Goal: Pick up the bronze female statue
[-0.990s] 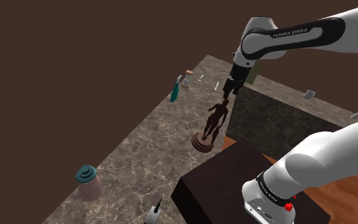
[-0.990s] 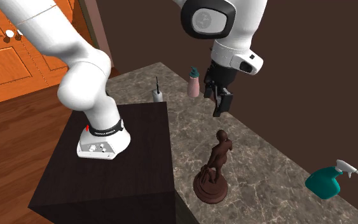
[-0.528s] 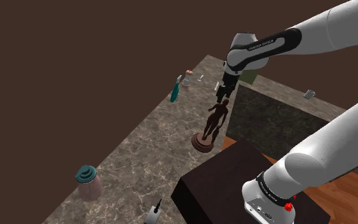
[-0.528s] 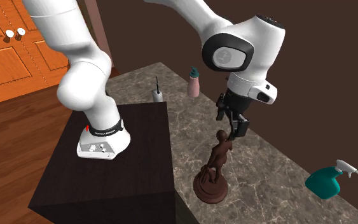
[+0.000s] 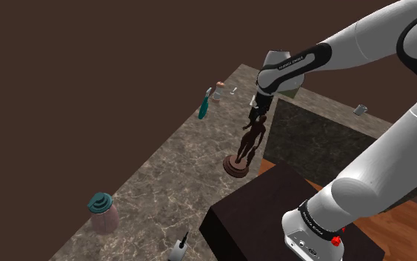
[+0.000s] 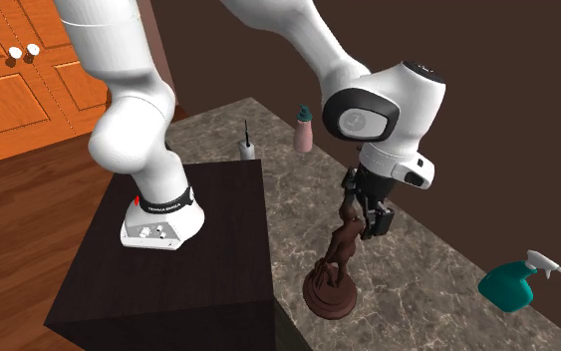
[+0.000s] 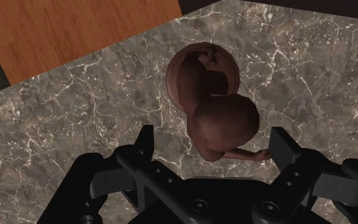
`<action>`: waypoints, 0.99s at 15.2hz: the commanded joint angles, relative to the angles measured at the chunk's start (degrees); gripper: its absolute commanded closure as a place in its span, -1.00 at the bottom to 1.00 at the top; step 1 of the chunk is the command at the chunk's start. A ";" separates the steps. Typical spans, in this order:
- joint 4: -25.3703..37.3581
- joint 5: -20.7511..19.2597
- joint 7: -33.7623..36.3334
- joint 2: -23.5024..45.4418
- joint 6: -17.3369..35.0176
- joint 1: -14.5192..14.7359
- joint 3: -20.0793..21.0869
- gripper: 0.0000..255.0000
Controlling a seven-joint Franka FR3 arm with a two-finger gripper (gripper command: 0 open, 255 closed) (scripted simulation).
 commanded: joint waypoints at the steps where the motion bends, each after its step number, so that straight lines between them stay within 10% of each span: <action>1: -0.32 0.23 -0.13 1.63 1.97 -0.08 -0.03 -1.00; 3: -0.33 0.23 -0.13 1.62 1.97 -0.08 -0.02 -1.00; 4: -0.31 0.23 -0.13 1.61 1.94 -0.09 -0.02 1.00; 15: 0.01 0.05 -0.08 0.38 0.41 -0.04 -0.04 1.00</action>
